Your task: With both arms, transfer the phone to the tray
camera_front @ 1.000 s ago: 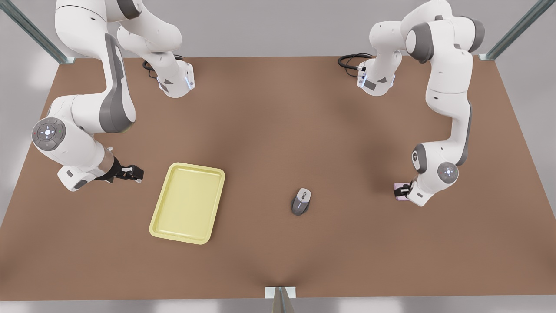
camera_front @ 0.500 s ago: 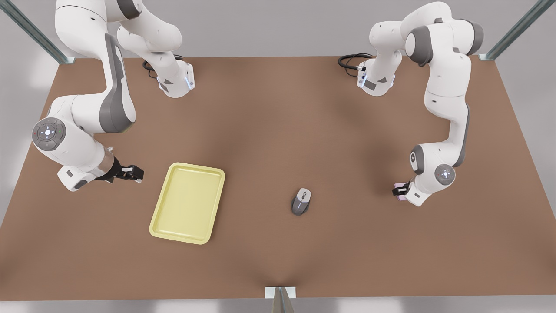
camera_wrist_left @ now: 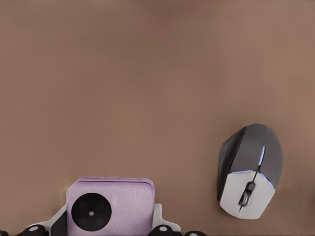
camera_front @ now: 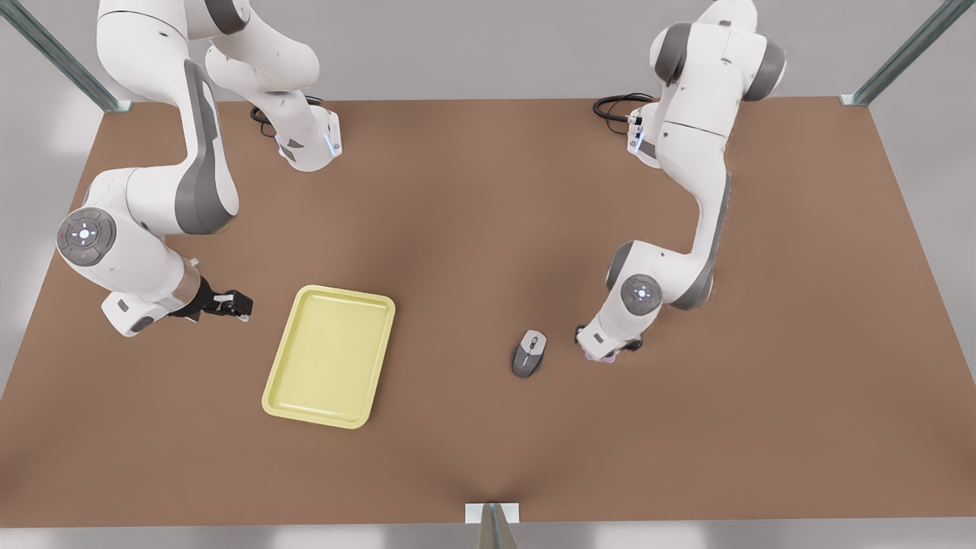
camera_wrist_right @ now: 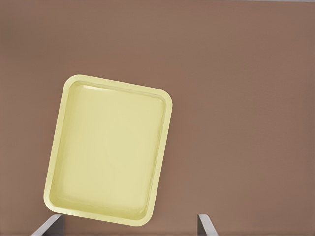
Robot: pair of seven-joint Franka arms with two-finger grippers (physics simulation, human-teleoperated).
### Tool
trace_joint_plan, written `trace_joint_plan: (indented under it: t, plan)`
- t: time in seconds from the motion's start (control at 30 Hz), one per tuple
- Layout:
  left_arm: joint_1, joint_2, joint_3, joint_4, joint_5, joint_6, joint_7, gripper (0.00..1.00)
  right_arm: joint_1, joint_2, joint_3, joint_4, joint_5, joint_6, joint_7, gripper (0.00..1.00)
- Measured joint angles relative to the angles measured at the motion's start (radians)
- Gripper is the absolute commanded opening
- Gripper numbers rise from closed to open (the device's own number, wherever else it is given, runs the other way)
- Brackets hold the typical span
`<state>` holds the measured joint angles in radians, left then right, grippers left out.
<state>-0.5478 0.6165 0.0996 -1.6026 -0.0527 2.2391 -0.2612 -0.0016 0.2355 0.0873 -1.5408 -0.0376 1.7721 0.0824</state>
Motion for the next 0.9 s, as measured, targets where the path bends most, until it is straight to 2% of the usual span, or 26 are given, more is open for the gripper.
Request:
trace_joint_plan:
  t: [0.1,0.2,0.37,0.4,0.43,0.47,0.53,0.6,0.63,0.73,0.8,0.83,0.9]
  plan:
    - [-0.190,0.095,0.000,0.182,-0.036,-0.119,-0.137,0.63,0.000,0.000,0.000,0.000,0.000,0.000,0.000,1.00]
    - [-0.316,0.216,-0.003,0.380,-0.070,-0.214,-0.276,0.63,0.002,0.001,0.002,0.001,0.001,0.000,0.000,1.00]
    - [-0.381,0.301,-0.022,0.460,-0.095,-0.283,-0.468,0.64,0.000,0.002,0.003,0.000,0.005,0.000,0.000,1.00]
    - [-0.383,0.307,-0.023,0.461,-0.097,-0.287,-0.501,0.67,0.001,0.002,0.003,0.000,0.005,-0.001,0.000,1.00]
    - [-0.383,0.311,-0.023,0.462,-0.099,-0.289,-0.531,0.79,0.003,0.002,0.003,0.000,0.005,-0.001,0.000,1.00]
    - [-0.383,0.312,-0.023,0.462,-0.101,-0.291,-0.558,1.00,0.004,0.002,0.003,0.000,0.006,-0.001,0.000,1.00]
    - [-0.368,0.303,-0.024,0.462,-0.105,-0.296,-0.607,1.00,0.006,0.004,0.005,0.001,0.006,-0.001,0.001,1.00]
    - [-0.293,0.257,-0.027,0.462,-0.112,-0.324,-0.635,1.00,0.015,0.010,0.012,0.009,0.006,0.000,0.002,1.00]
    - [-0.219,0.189,-0.027,0.462,-0.115,-0.371,-0.636,1.00,0.024,0.012,0.013,0.016,0.006,0.000,0.003,1.00]
    - [0.152,-0.086,0.010,0.455,-0.097,-0.588,-0.547,1.00,0.080,0.025,0.020,0.040,0.006,0.004,0.005,1.00]
    - [0.327,-0.305,-0.014,0.224,-0.046,-0.656,-0.460,1.00,0.130,0.051,0.032,0.061,0.007,0.007,0.008,1.00]
    - [0.370,-0.363,-0.027,0.149,-0.025,-0.679,-0.419,1.00,0.136,0.068,0.067,0.065,0.007,0.011,0.016,1.00]
    - [0.394,-0.398,-0.043,0.117,0.002,-0.751,-0.345,1.00,0.146,0.106,0.156,0.068,0.005,0.030,0.045,1.00]
